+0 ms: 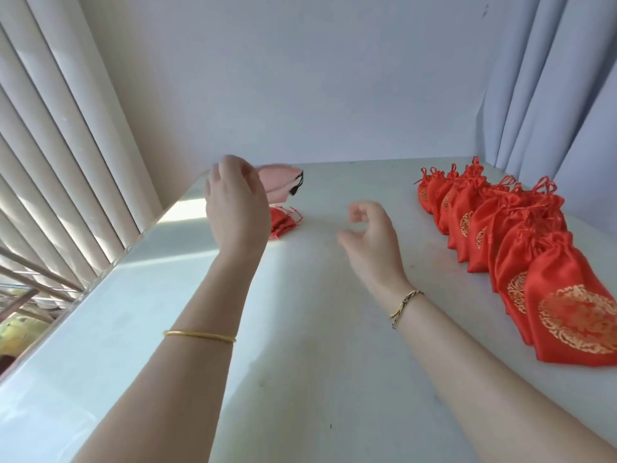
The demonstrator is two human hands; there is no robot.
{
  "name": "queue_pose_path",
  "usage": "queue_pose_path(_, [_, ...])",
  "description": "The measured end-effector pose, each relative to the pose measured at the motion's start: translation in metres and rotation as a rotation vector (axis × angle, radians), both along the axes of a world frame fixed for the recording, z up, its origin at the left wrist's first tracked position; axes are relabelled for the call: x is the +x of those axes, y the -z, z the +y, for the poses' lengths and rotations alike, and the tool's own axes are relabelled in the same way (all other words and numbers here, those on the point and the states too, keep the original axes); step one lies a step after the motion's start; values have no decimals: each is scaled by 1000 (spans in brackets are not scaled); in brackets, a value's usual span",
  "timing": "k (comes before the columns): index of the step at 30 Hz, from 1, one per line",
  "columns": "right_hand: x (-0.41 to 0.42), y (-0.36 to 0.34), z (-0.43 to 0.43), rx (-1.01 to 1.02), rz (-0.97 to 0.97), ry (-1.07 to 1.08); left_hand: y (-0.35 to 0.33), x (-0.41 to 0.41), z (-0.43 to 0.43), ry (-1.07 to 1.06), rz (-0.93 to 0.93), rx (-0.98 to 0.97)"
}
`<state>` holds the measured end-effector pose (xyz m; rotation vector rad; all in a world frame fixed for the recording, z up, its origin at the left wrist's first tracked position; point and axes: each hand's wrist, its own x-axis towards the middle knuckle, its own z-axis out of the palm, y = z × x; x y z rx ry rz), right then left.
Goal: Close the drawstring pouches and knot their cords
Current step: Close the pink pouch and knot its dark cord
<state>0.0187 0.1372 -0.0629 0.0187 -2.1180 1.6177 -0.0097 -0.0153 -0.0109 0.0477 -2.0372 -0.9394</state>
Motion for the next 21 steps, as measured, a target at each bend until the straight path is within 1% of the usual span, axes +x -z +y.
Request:
queue_pose_path(1, [4, -15, -1, -16, 54, -21, -13, 8, 4, 75, 12, 19])
queue_pose_path(3, [15, -45, -1, -60, 142, -70, -35, 26, 12, 217, -55, 25])
queue_pose_path(5, [24, -67, 5, -133, 155, -102, -45, 38, 17, 360, -210, 42])
queue_pose_path(7, [29, -77, 16, -169, 120, -137, -44, 44, 21, 535, -395, 156])
queue_pose_path(9, [29, -77, 27, -101, 82, -141, -39, 45, 24, 644, -523, 287])
queue_pose_path(10, [28, -76, 30, -53, 59, -143, -37, 44, 23, 659, -547, 320])
queue_pose_path(12, [23, -71, 37, -4, 21, -135, -35, 41, 20, 682, -570, 315])
queue_pose_path(15, [21, -68, 43, -16, 34, -85, -37, 40, 12, 764, -612, 153])
queue_pose_path(17, [20, -70, 47, -50, 39, -94, -38, 41, 12, 749, -608, 65])
queue_pose_path(19, [20, -71, 50, -72, 17, -136, -36, 40, 14, 709, -577, 45])
queue_pose_path(21, [21, -73, 56, -50, -15, -180, -35, 37, 16, 667, -526, 27])
